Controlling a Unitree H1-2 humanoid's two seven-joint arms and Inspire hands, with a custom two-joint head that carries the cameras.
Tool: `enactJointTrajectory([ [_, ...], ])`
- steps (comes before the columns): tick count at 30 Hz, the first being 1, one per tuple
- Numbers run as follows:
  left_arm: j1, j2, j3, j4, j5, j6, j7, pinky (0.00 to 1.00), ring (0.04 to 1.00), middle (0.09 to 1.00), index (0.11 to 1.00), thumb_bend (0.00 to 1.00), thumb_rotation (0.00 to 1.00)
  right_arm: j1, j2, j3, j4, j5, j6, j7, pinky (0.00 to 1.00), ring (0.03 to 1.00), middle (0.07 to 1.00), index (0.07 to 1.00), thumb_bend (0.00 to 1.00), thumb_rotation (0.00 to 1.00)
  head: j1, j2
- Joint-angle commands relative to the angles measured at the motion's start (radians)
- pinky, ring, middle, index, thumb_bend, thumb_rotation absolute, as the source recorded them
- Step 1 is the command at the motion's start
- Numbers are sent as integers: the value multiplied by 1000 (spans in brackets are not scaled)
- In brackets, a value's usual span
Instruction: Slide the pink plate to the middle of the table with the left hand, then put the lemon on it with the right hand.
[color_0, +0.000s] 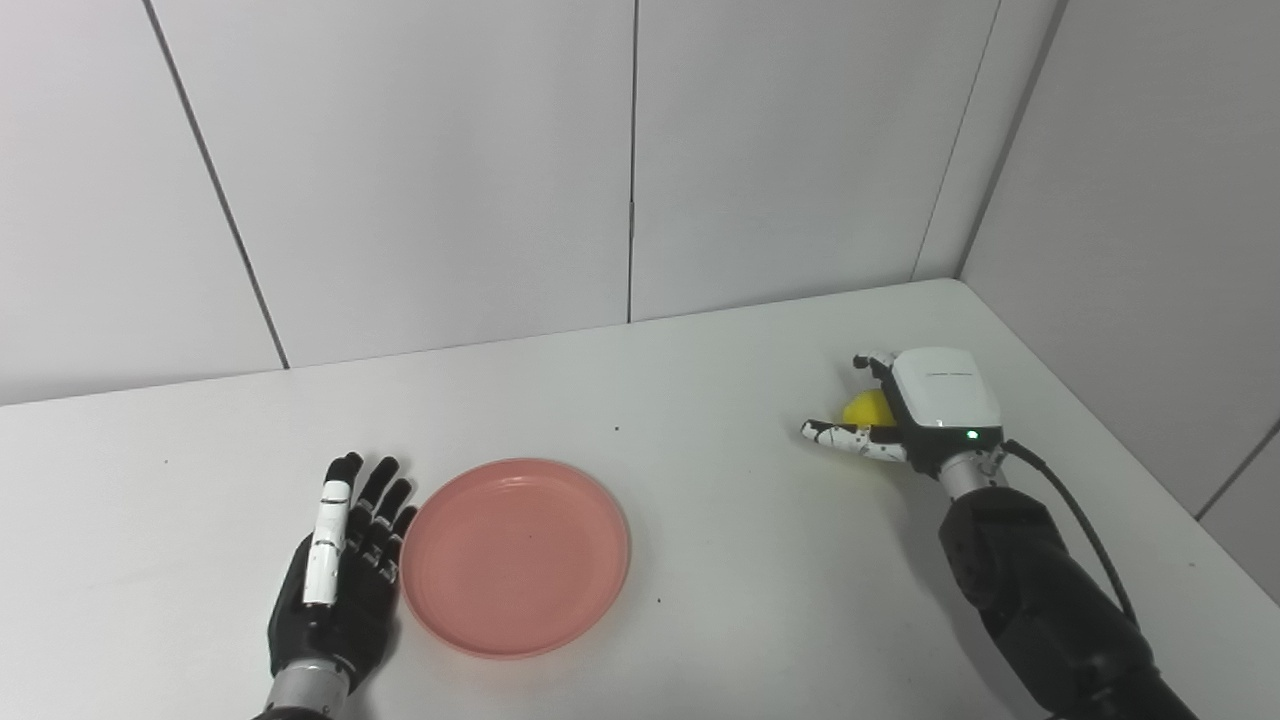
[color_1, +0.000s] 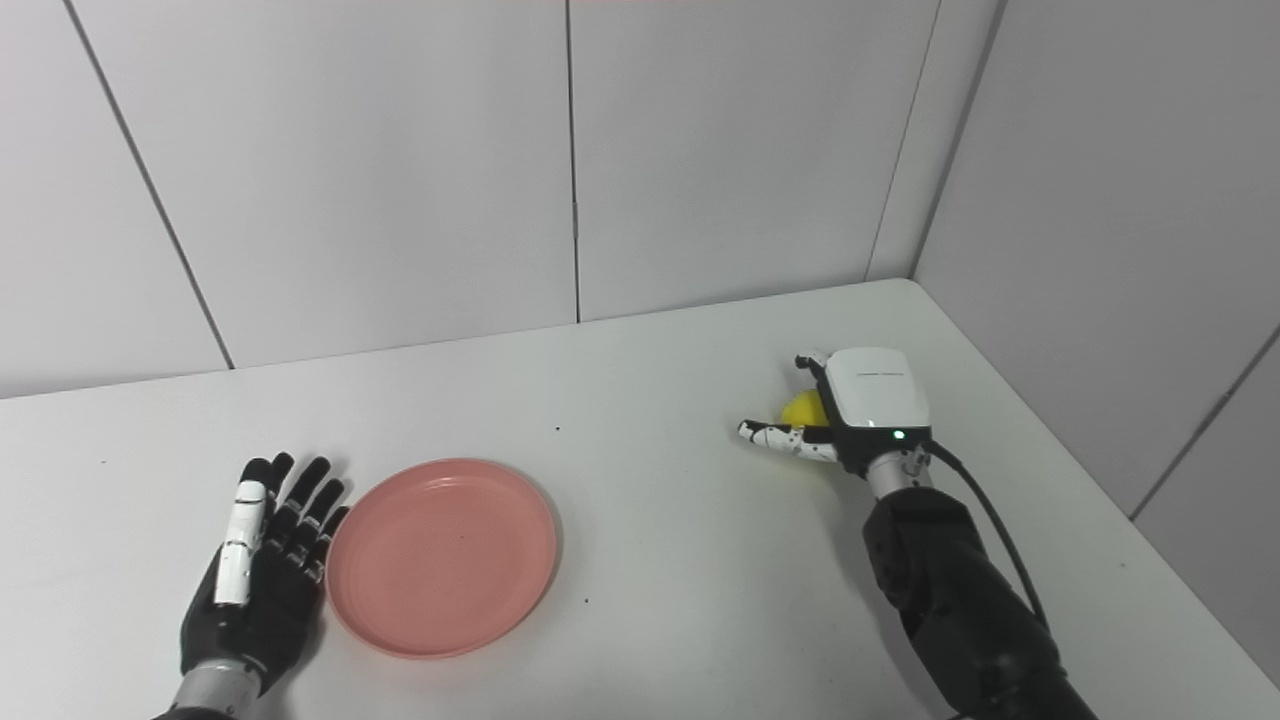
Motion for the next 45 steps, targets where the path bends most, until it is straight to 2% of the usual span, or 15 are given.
enactJointTrajectory([
  [1, 27, -1, -5, 22, -6, 51, 36, 1000, 967, 945, 1000, 542, 619, -41, -21, -11, -15, 20, 25, 10, 571, 610, 674, 723, 804, 936, 2, 4],
  [2, 27, -1, -7, 21, -6, 50, 34, 1000, 971, 950, 1000, 540, 625, -40, -22, -11, -13, 28, 23, 16, 488, 550, 638, 714, 801, 920, 2, 4],
  [4, 28, 2, -9, 21, -6, 50, 30, 1000, 973, 950, 1000, 541, 629, -39, -24, -5, -10, 36, 26, 34, 468, 552, 647, 709, 805, 921, 3, 5],
  [11, 28, 2, -5, 27, -10, 50, 33, 1000, 969, 947, 1000, 551, 616, -29, -26, 6, 3, 49, 33, 55, 509, 611, 685, 691, 806, 907, 4, 6],
  [15, 29, 4, -7, 26, -9, 50, 37, 1000, 963, 941, 1000, 552, 618, -23, -23, 5, 7, 60, 36, 47, 455, 567, 660, 672, 802, 904, 4, 9],
  [19, 29, 5, -8, 26, -12, 50, 37, 1000, 966, 943, 1000, 549, 621, -24, -18, 1, 8, 67, 54, 50, 364, 470, 566, 627, 780, 891, 3, 11],
  [22, 28, 6, -9, 27, -13, 51, 38, 1000, 963, 944, 1000, 547, 622, -28, -15, 3, 29, 74, 44, 22, 250, 321, 401, 453, 687, 725, 5, 11],
  [24, 28, 8, -12, 26, -11, 51, 39, 1000, 963, 943, 1000, 547, 622, -32, -15, 8, 49, 74, 32, -10, 242, 310, 386, 435, 674, 700, 7, 12],
  [27, 28, 6, -13, 22, -12, 51, 45, 1000, 959, 939, 1000, 556, 616, -35, -17, 17, 66, 77, 27, -36, 214, 278, 347, 391, 649, 579, 7, 12],
  [32, 30, 8, -19, 15, -16, 50, 52, 1000, 957, 940, 1000, 556, 619, -33, -29, 39, 67, 71, 36, -45, 262, 332, 398, 483, 624, 502, 9, 16],
  [33, 30, 9, -22, 13, -17, 50, 55, 1000, 957, 941, 1000, 554, 622, -32, -31, 43, 67, 69, 41, -43, 297, 375, 443, 527, 616, 499, 9, 17],
  [35, 30, 12, -23, 12, -22, 50, 57, 1000, 959, 943, 1000, 552, 625, -32, -34, 48, 69, 73, 43, -43, 324, 405, 474, 559, 608, 495, 9, 17],
  [39, 30, 12, -24, 14, -31, 50, 63, 1000, 960, 947, 1000, 549, 619, -31, -37, 50, 89, 90, 28, -67, 316, 394, 466, 555, 595, 485, 9, 17],
  [45, 27, 17, -28, 15, -31, 51, 65, 1000, 958, 948, 1000, 545, 628, -33, -39, 55, 91, 106, 36, -72, 359, 443, 512, 574, 574, 491, 10, 16],
])
